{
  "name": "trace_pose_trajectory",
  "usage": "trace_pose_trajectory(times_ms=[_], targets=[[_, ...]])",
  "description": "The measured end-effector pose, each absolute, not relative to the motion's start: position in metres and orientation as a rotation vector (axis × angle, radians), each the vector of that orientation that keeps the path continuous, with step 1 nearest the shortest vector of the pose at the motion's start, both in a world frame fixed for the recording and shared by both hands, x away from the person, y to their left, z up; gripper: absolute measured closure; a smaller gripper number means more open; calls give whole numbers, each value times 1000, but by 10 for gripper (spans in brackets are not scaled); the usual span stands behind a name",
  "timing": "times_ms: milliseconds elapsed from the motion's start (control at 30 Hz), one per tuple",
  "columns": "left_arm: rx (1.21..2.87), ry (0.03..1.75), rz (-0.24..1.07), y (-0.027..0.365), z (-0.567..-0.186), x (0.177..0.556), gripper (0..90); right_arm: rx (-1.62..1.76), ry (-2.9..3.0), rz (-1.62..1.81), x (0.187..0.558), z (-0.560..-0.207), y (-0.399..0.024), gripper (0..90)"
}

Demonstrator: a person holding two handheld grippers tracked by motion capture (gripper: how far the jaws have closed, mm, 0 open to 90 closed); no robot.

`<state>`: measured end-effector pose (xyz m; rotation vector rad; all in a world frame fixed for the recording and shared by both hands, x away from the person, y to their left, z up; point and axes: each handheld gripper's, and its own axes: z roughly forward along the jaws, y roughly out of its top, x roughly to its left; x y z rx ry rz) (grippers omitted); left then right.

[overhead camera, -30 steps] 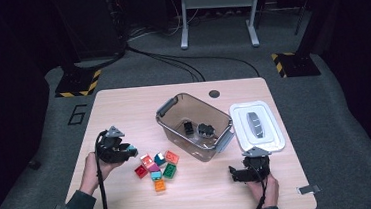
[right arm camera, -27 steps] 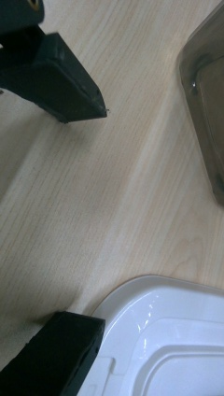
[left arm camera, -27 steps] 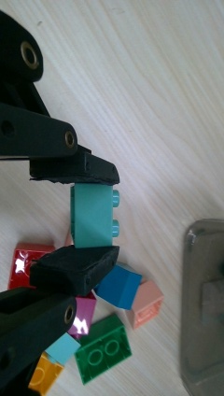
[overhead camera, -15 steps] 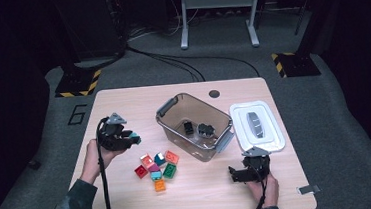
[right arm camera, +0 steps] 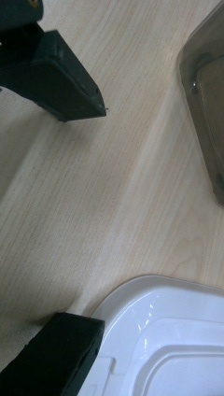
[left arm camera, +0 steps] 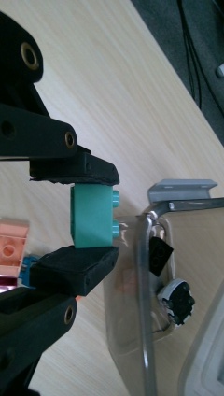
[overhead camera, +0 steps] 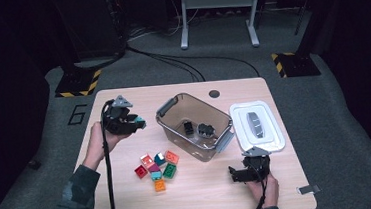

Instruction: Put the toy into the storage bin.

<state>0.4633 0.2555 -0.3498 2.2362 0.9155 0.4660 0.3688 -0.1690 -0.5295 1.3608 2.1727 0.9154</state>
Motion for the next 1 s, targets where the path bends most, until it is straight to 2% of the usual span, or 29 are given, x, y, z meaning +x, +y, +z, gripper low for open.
trace_pose_trajectory(times_ms=[433,1000], targets=[[2255,860,469,215,-328,488,590,1361,2171,915,369,-529,-169,5],[2392,831,371,157,-360,505,590,1361,2170,915,369,-529,-169,5]])
